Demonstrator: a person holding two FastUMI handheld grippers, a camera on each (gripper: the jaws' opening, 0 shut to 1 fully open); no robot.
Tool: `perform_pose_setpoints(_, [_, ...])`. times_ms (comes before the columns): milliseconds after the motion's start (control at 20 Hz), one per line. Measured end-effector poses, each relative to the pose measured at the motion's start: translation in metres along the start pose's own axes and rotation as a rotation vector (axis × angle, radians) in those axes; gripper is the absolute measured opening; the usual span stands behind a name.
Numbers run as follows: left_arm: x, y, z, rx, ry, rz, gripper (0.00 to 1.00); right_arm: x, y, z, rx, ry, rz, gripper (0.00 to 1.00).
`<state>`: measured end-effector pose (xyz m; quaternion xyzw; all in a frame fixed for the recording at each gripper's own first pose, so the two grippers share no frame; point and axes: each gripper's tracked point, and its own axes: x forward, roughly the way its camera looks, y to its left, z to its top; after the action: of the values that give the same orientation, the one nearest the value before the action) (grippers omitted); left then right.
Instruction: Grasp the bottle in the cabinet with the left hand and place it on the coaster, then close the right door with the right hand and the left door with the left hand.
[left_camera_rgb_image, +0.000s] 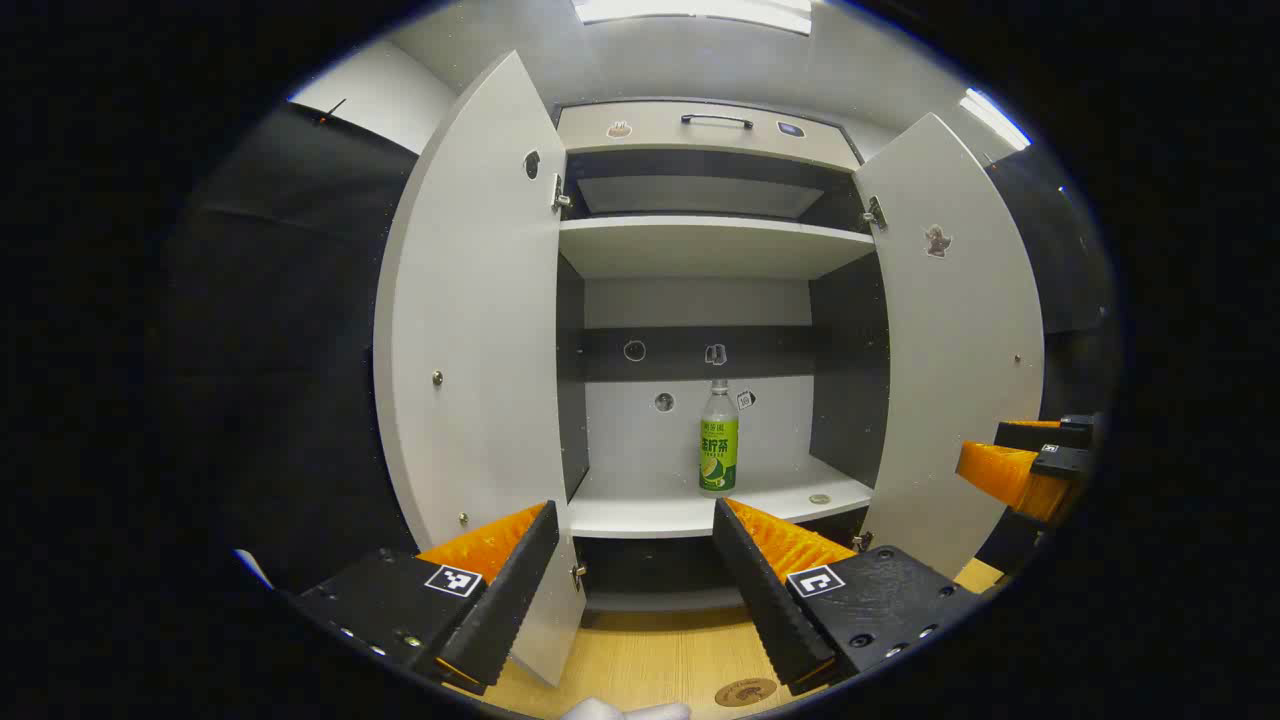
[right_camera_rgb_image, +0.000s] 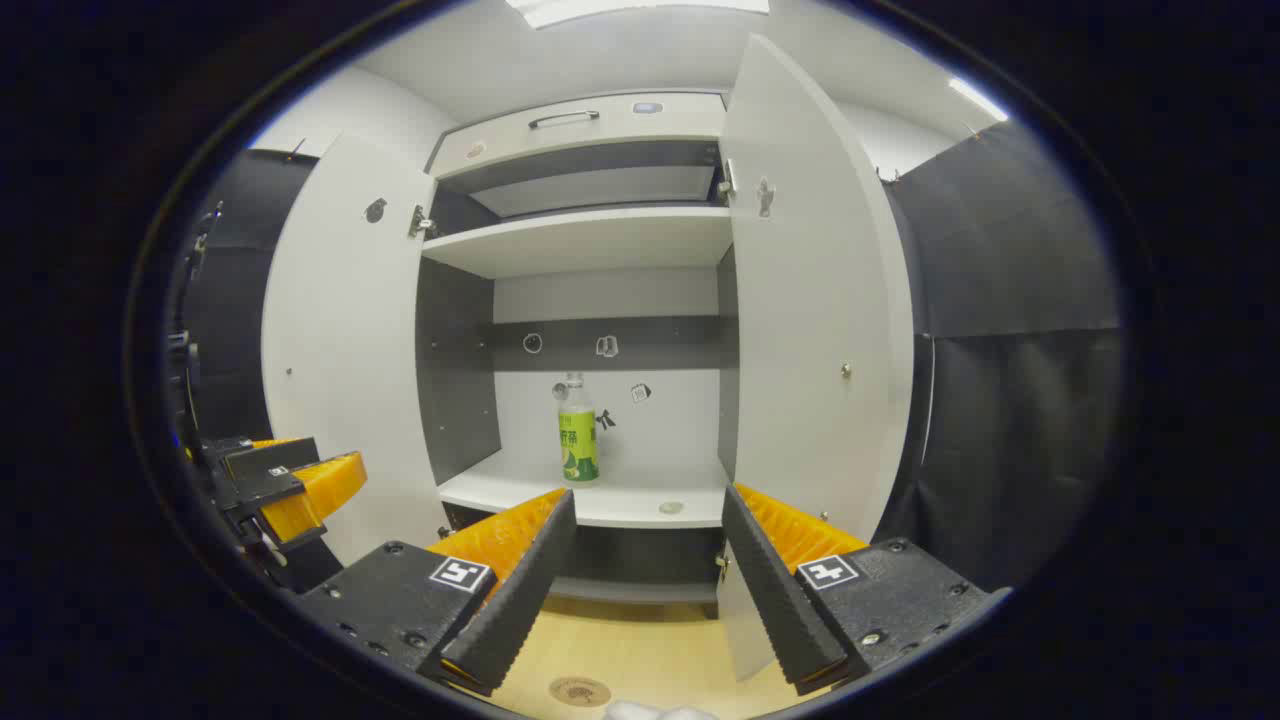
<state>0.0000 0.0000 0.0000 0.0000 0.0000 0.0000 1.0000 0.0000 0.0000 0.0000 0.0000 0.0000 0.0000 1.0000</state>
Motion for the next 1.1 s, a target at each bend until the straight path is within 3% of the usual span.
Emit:
perform_pose_setpoints(700, [-0.004,0.001,0.001,-0.007,-0.005,-0.004,0.95,-0.007,0.006,-0.004,0.000,0.002,-0.001,0.95])
perform_pose_setpoints(1100, [0.069,-0.032,0.016,-0.031,-0.060,-0.082,0.95,-0.015,0.005,0.001,-0.009,0.030,-0.018,0.97])
